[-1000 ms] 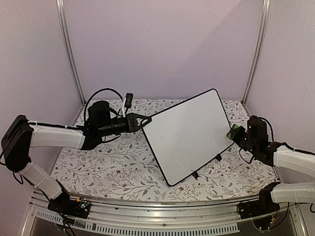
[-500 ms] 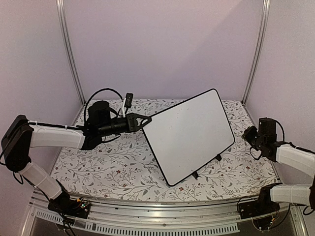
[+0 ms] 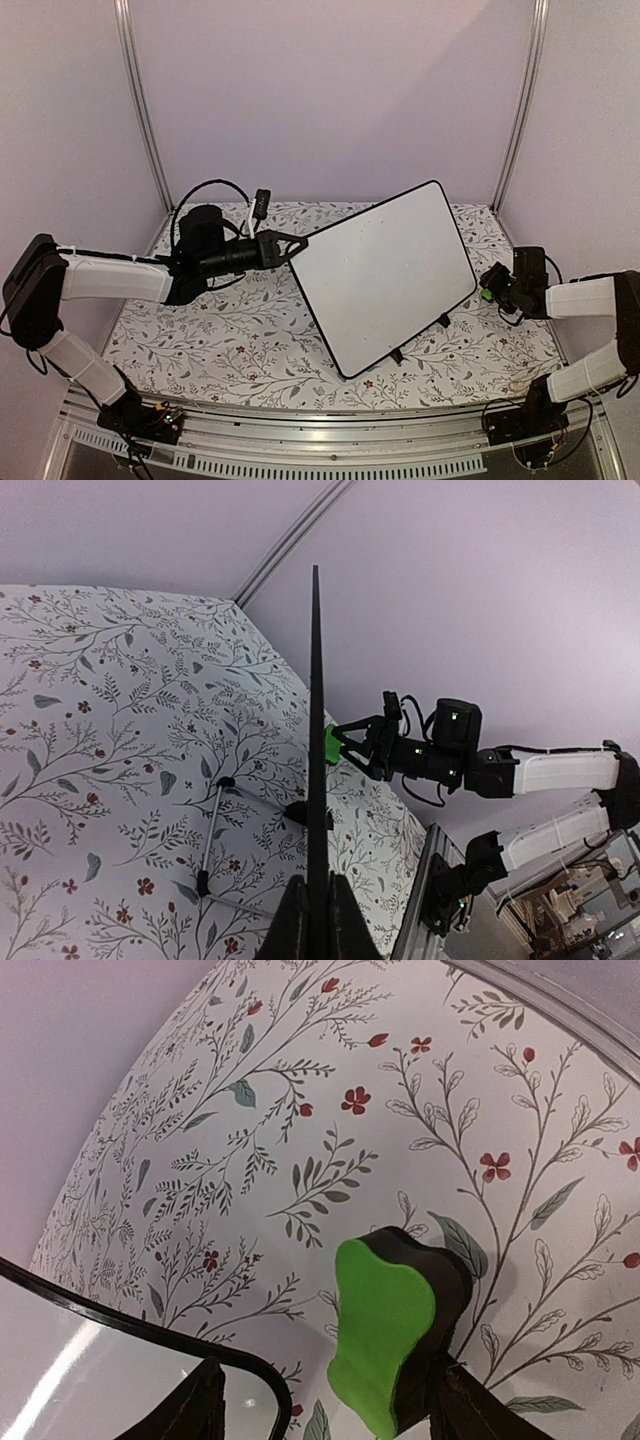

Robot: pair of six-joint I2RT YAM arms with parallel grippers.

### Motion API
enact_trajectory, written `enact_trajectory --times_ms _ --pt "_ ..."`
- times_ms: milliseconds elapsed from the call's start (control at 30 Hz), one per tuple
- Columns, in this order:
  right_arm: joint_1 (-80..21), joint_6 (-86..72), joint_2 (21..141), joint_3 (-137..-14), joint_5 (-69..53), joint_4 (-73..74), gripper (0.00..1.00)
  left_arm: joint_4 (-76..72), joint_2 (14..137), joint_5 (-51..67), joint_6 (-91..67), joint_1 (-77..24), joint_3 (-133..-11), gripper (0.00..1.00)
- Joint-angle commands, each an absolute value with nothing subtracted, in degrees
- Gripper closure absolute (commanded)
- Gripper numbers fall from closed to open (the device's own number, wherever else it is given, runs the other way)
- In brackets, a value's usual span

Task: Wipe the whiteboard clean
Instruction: Place the whiteboard eraser at the center of the board, then move the whiteboard to the center of the board.

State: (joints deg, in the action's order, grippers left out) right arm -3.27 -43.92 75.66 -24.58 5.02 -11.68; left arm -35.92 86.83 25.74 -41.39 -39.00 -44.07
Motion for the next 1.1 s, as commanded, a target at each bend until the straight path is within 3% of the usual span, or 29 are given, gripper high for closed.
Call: enact_trajectory --times_ms 0,333,700,833,1067 --pt "-2.6 -44.4 79.0 -26.4 2.9 -16.3 0.31 -34.8 87.4 30.2 -39.2 -40.2 -42.6 1.00" --pt "-2.4 -45.5 80.2 -25.1 -5.5 -22.7 0.31 -34.9 87.6 30.1 -39.2 -40.2 -42.5 1.00" --pt "-2.4 -44.4 67.9 -24.4 -7.8 -15.1 0.32 -35.0 87.9 29.8 -39.2 -40.2 -42.6 1.00" --pt "-2.4 -42.1 63.4 -24.1 -6.9 -11.0 0.32 -34.9 88.0 29.7 -39.1 -40.2 -42.7 0.89" --pt "-2.4 -39.9 58.4 -23.6 -7.6 -6.8 0.33 -34.6 87.8 29.4 -39.1 -40.1 -43.1 0.82"
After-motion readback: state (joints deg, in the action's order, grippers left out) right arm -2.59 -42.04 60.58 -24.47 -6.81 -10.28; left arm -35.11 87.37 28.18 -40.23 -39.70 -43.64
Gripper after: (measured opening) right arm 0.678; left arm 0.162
